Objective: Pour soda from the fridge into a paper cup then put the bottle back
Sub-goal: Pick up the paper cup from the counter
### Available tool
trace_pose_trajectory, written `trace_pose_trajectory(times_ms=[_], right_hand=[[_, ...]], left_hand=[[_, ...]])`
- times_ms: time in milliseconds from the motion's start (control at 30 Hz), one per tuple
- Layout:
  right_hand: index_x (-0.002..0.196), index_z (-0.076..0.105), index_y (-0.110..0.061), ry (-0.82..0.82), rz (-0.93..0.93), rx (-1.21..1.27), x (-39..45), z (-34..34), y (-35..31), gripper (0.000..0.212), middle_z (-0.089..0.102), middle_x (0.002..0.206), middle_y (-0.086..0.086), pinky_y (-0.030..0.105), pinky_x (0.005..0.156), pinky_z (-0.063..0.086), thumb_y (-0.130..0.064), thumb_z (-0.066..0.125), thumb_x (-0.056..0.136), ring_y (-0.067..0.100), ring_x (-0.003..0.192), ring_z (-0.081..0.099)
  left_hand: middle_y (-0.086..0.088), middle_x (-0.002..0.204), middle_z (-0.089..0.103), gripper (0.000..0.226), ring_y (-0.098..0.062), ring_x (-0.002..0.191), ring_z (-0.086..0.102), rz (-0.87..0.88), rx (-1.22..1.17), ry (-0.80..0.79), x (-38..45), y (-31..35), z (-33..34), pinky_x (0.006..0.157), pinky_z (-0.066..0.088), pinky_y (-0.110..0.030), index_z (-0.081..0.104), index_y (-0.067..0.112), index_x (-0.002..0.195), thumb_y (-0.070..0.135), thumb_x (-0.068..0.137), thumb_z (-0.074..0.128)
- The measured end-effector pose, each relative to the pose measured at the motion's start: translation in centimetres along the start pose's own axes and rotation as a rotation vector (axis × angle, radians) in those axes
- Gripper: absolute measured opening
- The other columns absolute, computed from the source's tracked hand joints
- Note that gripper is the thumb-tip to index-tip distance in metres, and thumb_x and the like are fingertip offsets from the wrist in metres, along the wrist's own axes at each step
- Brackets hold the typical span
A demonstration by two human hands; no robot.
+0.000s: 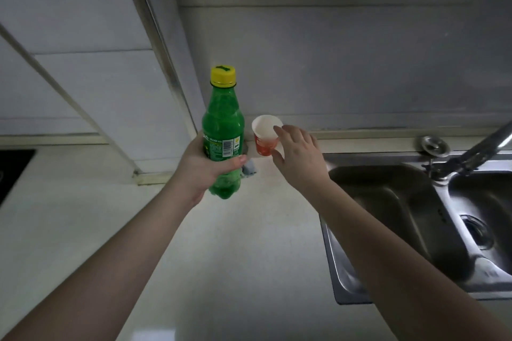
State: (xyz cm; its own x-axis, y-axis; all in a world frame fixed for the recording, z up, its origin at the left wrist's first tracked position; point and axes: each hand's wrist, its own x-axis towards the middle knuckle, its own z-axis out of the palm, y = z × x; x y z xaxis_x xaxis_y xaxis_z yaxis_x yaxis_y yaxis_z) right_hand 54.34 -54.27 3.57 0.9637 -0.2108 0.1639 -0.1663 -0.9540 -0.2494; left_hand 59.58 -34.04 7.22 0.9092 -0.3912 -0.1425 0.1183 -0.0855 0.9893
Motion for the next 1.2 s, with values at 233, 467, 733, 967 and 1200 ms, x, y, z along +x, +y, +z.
trace_pose_trajectory(times_ms=[233, 467, 733, 967, 1200], right_hand=[[0.137, 0.043, -0.017, -0.098, 0.045, 0.030, 4.0, 5.2, 2.4, 0.046, 0.052, 0.132, 0.010, 0.042, 0.097, 0.041, -0.036, 0.049, 0.096, 0.028, 0.115, 0.052], [0.132, 0.048, -0.016, -0.140, 0.079, 0.021, 7.0, 8.6, 3.0, 0.039, 0.061, 0.118, 0.008, 0.035, 0.083, 0.044, -0.019, 0.054, 0.093, 0.027, 0.104, 0.057], [0.114, 0.060, -0.011, -0.031, 0.093, 0.016, 7.3, 9.4, 3.3, 0.023, 0.065, 0.099, 0.008, 0.029, 0.063, 0.038, -0.014, 0.053, 0.093, 0.025, 0.084, 0.059], [0.099, 0.070, -0.009, 0.114, -0.027, 0.060, 3.3, 8.5, 3.1, 0.015, 0.070, 0.083, 0.009, 0.029, 0.058, 0.041, -0.017, 0.061, 0.089, 0.027, 0.069, 0.060], [0.083, 0.072, -0.009, 0.217, -0.080, 0.101, -4.5, 7.2, 2.3, 0.014, 0.069, 0.068, 0.004, 0.031, 0.050, 0.049, -0.022, 0.067, 0.084, 0.024, 0.058, 0.061]], left_hand=[[0.000, 0.105, 0.074, 0.078, -0.021, 0.100, 0.069, -0.069, 0.024, 0.071, 2.4, -2.9, 0.7, 0.086, 0.055, -0.041, 0.063, 0.014, 0.117, 0.022, 0.045, 0.090], [0.007, 0.097, 0.075, 0.065, -0.013, 0.094, 0.070, -0.123, 0.009, 0.100, 2.9, -5.3, 1.1, 0.086, 0.055, -0.039, 0.065, 0.023, 0.108, 0.021, 0.046, 0.087], [0.005, 0.104, 0.075, 0.074, -0.015, 0.100, 0.070, -0.143, 0.022, 0.110, 2.3, -6.0, 0.4, 0.086, 0.054, -0.039, 0.066, 0.027, 0.110, 0.035, 0.041, 0.090], [0.000, 0.104, 0.074, 0.082, -0.020, 0.099, 0.070, -0.120, 0.033, 0.114, 0.4, -5.7, -0.1, 0.084, 0.056, -0.038, 0.064, 0.016, 0.116, 0.034, 0.040, 0.090], [0.001, 0.100, 0.075, 0.071, -0.019, 0.095, 0.070, -0.139, 0.048, 0.040, -2.8, -6.8, -0.8, 0.082, 0.056, -0.038, 0.064, 0.015, 0.114, 0.018, 0.049, 0.092]])
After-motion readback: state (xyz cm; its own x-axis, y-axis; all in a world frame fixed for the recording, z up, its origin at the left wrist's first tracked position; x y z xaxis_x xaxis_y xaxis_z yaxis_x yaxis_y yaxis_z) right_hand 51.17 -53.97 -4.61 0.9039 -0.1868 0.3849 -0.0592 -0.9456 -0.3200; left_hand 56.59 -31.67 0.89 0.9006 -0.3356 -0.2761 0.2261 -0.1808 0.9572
